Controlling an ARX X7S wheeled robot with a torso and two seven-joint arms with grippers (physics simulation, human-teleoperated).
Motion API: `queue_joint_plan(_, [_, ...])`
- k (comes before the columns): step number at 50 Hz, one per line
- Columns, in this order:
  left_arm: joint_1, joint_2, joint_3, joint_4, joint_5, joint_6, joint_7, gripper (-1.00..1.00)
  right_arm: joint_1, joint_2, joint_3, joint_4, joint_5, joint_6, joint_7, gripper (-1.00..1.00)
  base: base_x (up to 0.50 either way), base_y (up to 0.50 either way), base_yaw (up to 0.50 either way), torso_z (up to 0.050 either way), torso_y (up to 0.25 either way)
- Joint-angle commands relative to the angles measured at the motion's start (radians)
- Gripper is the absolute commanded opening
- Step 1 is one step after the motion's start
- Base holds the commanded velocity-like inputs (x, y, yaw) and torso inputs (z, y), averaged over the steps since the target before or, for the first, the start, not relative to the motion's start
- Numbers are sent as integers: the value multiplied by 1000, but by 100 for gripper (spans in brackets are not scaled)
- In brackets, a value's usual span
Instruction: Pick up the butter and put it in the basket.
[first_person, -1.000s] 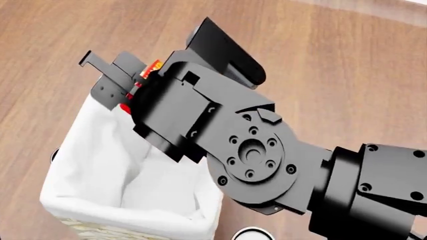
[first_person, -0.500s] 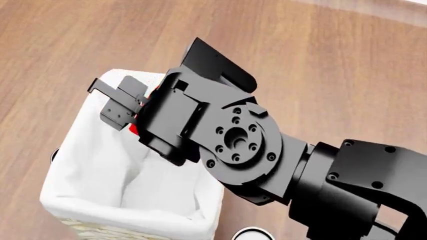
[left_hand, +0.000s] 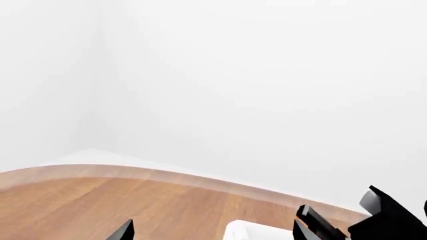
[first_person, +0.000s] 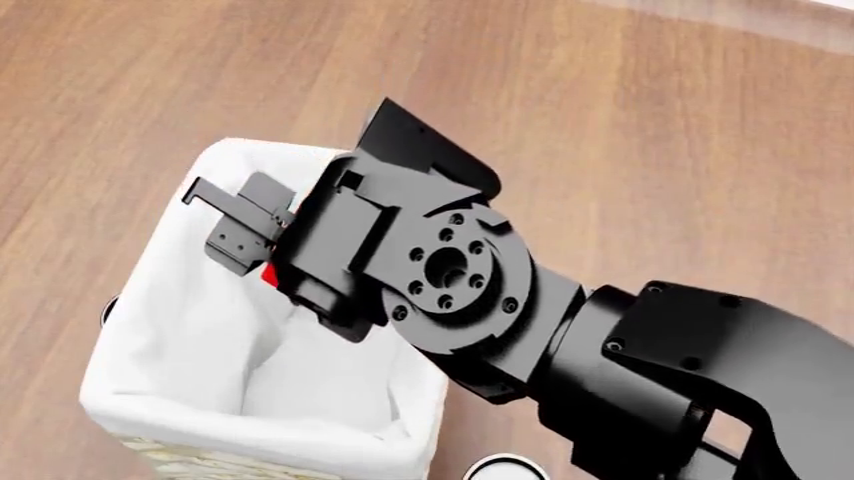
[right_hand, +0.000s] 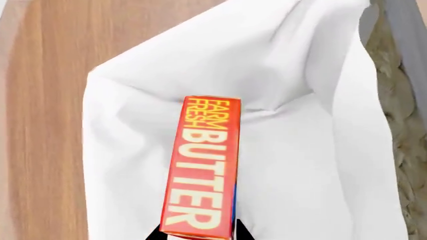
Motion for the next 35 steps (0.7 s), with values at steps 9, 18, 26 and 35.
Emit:
queue_joint_plan(9, [3,7,-16,-21,-29,58,42,100,-3,-48,27,77,-31,36,-48,-100,0,0,0,0,1])
queue_joint_plan(18, [-4,3,-15,-20,-34,55,37,100,-14,-54,28,87,-33,39,-51,-100,0,0,0,1,1])
queue_joint_plan(26, [-3,2,-14,-22,-32,59,37,100,-22,-55,43,89,-27,42,-66,-100,0,0,0,0,1])
queue_joint_plan(35, [-5,1,-10,-20,-31,59,34,100,-20,-52,50,81,-33,41,-70,100,0,0,0,0,0])
